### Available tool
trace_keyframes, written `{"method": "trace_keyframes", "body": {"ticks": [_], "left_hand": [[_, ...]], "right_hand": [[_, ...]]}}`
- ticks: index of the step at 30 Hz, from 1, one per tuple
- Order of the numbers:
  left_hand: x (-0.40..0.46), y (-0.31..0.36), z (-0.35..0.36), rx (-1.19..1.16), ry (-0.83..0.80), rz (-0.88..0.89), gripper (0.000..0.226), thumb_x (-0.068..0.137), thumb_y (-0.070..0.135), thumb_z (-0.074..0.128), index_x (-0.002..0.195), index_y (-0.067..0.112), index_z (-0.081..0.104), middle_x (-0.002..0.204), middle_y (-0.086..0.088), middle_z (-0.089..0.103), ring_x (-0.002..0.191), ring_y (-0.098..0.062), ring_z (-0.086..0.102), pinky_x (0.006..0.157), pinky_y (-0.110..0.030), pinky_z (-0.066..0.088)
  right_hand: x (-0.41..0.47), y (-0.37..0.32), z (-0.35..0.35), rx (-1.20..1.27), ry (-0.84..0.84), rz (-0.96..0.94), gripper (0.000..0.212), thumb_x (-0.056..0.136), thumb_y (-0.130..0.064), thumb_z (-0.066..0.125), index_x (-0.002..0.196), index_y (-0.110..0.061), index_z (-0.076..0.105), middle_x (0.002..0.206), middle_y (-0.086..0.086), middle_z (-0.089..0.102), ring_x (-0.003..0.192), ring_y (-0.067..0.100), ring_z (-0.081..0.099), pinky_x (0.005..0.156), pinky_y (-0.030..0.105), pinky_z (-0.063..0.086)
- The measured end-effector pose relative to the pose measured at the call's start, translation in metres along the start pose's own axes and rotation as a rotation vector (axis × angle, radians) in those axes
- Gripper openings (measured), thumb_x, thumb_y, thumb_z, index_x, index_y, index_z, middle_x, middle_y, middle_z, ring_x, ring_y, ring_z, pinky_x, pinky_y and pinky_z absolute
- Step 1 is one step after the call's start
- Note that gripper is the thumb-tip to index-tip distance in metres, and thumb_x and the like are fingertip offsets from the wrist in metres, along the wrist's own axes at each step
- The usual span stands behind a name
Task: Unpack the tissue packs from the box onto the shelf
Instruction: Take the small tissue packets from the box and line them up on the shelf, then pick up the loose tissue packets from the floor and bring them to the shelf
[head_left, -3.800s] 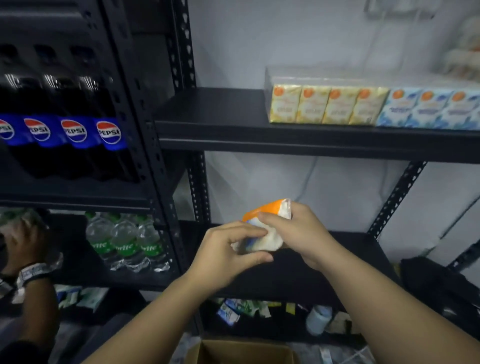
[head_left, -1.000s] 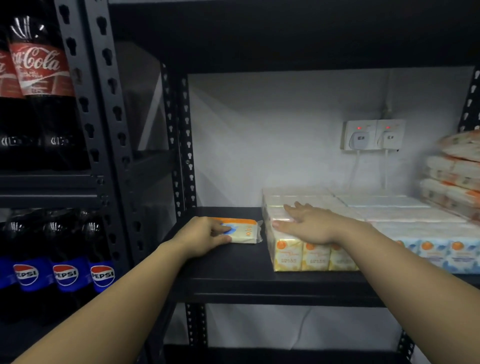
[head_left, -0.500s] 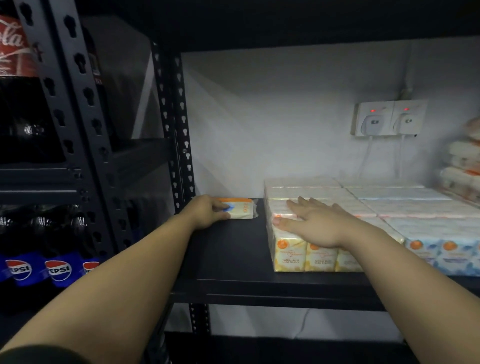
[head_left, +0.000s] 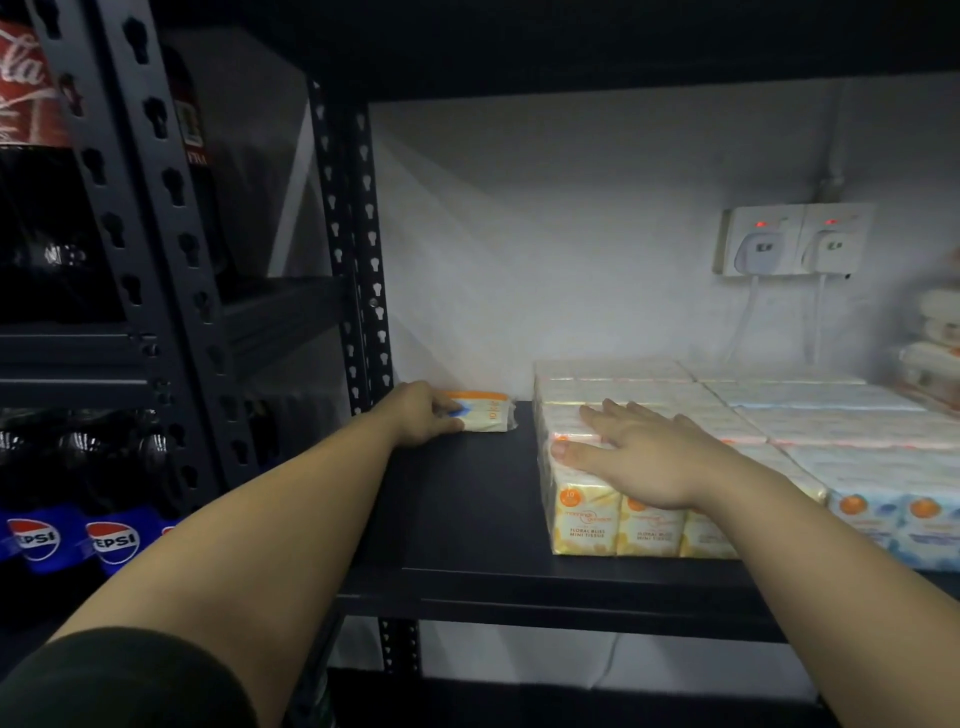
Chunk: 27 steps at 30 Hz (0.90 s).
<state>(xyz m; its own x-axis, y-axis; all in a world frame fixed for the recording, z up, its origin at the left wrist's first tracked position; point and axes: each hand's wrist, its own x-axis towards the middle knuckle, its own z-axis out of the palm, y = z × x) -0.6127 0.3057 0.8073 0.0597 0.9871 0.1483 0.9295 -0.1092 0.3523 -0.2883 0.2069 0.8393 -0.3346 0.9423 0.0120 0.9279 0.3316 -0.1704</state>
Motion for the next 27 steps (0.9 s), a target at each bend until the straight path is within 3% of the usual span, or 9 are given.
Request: {"method": "trace_keyframes", "body": {"ticks": [3, 5, 9, 12, 15, 20, 23, 27], "left_hand": [[-0.009, 0.005, -0.002, -0.013, 0.024, -0.013, 0.068, 0.086, 0.05, 0.077, 0.147, 0.028, 0.056, 0.149, -0.002, 0.056, 0.131, -0.023, 0.055, 0.101, -0.028, 0.041], [-0.024, 0.014, -0.005, 0.026, 0.068, 0.0, 0.07, 0.087, 0.047, 0.076, 0.15, 0.025, 0.052, 0.149, -0.001, 0.055, 0.132, -0.024, 0.054, 0.099, -0.029, 0.04], [-0.076, 0.033, -0.002, 0.056, 0.138, 0.089, 0.063, 0.091, 0.053, 0.068, 0.146, 0.025, 0.057, 0.153, 0.001, 0.053, 0.138, -0.022, 0.049, 0.112, -0.033, 0.039], [-0.126, 0.046, 0.006, 0.025, 0.154, 0.155, 0.074, 0.089, 0.073, 0.053, 0.151, 0.032, 0.051, 0.157, 0.009, 0.049, 0.145, -0.016, 0.043, 0.116, -0.034, 0.037], [-0.166, 0.061, 0.017, 0.009, 0.173, 0.171, 0.087, 0.085, 0.084, 0.041, 0.156, 0.033, 0.042, 0.162, 0.01, 0.041, 0.15, -0.013, 0.035, 0.121, -0.039, 0.034], [-0.211, 0.09, 0.033, -0.032, 0.289, 0.273, 0.082, 0.092, 0.079, 0.041, 0.16, 0.035, 0.031, 0.166, 0.011, 0.033, 0.154, -0.008, 0.022, 0.127, -0.035, 0.018], [-0.234, 0.108, 0.048, -0.045, 0.379, 0.363, 0.08, 0.094, 0.077, 0.039, 0.161, 0.035, 0.029, 0.167, 0.013, 0.03, 0.153, -0.004, 0.017, 0.124, -0.027, 0.006], [-0.265, 0.126, 0.085, -0.048, 0.451, 0.455, 0.077, 0.097, 0.071, 0.041, 0.161, 0.027, 0.033, 0.167, 0.008, 0.03, 0.157, -0.01, 0.016, 0.126, -0.032, 0.002]], "right_hand": [[-0.001, -0.001, -0.001, 0.009, 0.011, 0.0, 0.126, 0.054, -0.107, 0.002, 0.163, -0.045, 0.011, 0.173, -0.009, 0.004, 0.16, 0.018, 0.003, 0.126, 0.057, 0.004], [-0.003, -0.002, -0.002, 0.019, 0.018, 0.0, 0.121, 0.058, -0.105, 0.005, 0.163, -0.045, 0.013, 0.173, -0.009, 0.006, 0.16, 0.019, 0.005, 0.126, 0.057, 0.005], [-0.013, -0.003, -0.002, 0.085, 0.142, -0.046, 0.108, 0.071, -0.099, 0.016, 0.16, -0.039, 0.031, 0.17, -0.007, 0.026, 0.155, 0.022, 0.025, 0.123, 0.053, 0.023], [-0.023, -0.005, -0.002, 0.075, 0.255, -0.073, 0.099, 0.078, -0.095, 0.021, 0.154, -0.036, 0.044, 0.161, -0.007, 0.045, 0.145, 0.022, 0.043, 0.115, 0.049, 0.038], [-0.032, -0.01, -0.005, -0.006, 0.348, -0.084, 0.091, 0.083, -0.091, 0.025, 0.148, -0.035, 0.053, 0.153, -0.007, 0.055, 0.139, 0.023, 0.05, 0.11, 0.047, 0.044], [-0.059, -0.011, 0.009, -0.022, 0.5, -0.138, 0.076, 0.092, -0.079, 0.034, 0.147, -0.031, 0.056, 0.149, -0.005, 0.059, 0.139, 0.021, 0.049, 0.113, 0.042, 0.039], [-0.088, -0.003, 0.035, 0.028, 0.598, -0.163, 0.072, 0.094, -0.074, 0.04, 0.15, -0.029, 0.053, 0.156, -0.007, 0.05, 0.149, 0.016, 0.036, 0.122, 0.038, 0.026], [-0.135, 0.012, 0.084, 0.09, 0.718, -0.178, 0.069, 0.097, -0.066, 0.045, 0.153, -0.026, 0.05, 0.164, -0.006, 0.037, 0.154, 0.012, 0.025, 0.126, 0.039, 0.016]]}}
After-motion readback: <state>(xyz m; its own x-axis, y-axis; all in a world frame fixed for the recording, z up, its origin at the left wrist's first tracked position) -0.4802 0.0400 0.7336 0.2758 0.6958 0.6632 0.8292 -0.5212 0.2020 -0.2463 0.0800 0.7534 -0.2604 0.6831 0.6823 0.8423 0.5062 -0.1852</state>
